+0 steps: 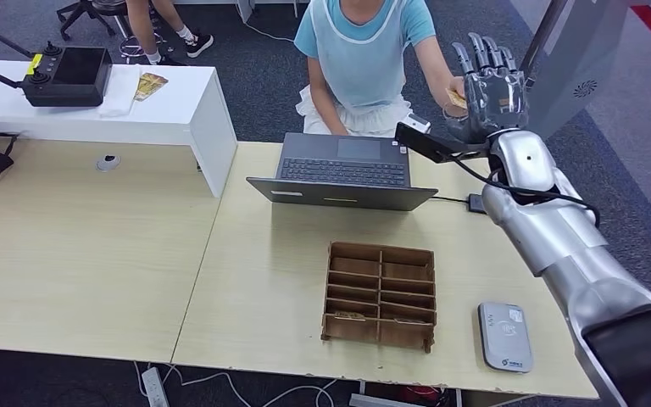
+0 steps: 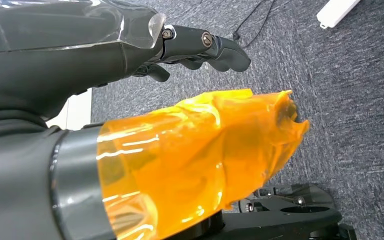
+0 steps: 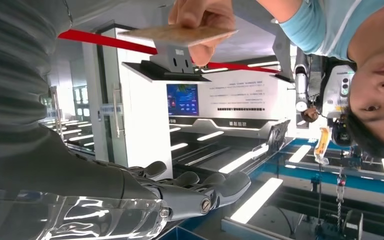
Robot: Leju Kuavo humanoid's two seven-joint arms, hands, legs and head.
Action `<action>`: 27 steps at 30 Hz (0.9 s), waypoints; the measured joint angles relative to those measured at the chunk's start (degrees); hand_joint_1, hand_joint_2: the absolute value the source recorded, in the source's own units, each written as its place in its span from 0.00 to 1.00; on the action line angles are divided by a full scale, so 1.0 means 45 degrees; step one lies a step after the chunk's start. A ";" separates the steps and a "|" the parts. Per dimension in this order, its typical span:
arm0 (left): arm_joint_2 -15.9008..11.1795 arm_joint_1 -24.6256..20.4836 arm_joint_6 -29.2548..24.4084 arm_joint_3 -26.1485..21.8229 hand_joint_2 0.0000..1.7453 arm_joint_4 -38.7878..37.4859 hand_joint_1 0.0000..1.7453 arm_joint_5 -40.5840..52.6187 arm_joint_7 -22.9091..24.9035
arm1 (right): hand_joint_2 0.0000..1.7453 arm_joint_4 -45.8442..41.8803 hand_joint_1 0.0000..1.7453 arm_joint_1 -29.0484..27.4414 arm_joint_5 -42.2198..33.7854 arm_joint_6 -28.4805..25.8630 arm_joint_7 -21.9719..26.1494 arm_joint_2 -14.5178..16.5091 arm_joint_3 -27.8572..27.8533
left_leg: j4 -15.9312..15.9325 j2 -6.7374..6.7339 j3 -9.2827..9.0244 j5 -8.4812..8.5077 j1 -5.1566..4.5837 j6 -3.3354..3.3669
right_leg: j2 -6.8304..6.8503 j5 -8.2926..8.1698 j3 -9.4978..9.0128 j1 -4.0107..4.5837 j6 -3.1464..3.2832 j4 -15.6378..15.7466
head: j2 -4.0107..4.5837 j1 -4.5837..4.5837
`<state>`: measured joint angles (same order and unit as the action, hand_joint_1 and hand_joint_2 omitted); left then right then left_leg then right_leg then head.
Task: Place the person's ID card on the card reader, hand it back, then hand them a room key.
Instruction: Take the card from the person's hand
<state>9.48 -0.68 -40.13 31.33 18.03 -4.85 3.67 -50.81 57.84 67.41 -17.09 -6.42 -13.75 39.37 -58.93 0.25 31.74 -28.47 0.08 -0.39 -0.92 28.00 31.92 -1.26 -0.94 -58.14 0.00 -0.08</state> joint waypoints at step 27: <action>-0.0047 -0.0050 0.0000 0.0160 0.00 0.0000 0.00 0.0000 0.0005 | 1.00 0.5151 1.00 0.1046 -0.1637 -0.0424 -0.0356 0.0548 0.0586 | -0.0006 -0.0006 0.0005 0.0003 -0.0002 0.0005 | -0.0006 -0.0002 0.0014 -0.0003 -0.0002 0.0005 | 0.0000 -0.0001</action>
<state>9.27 -0.91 -40.13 32.05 18.03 -4.85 3.69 -27.63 62.55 60.05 -19.00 -8.02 -11.28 42.01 -58.95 0.22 31.76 -28.46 0.07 -0.37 -0.94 27.99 31.98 -1.27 -0.95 -58.12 0.00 -0.09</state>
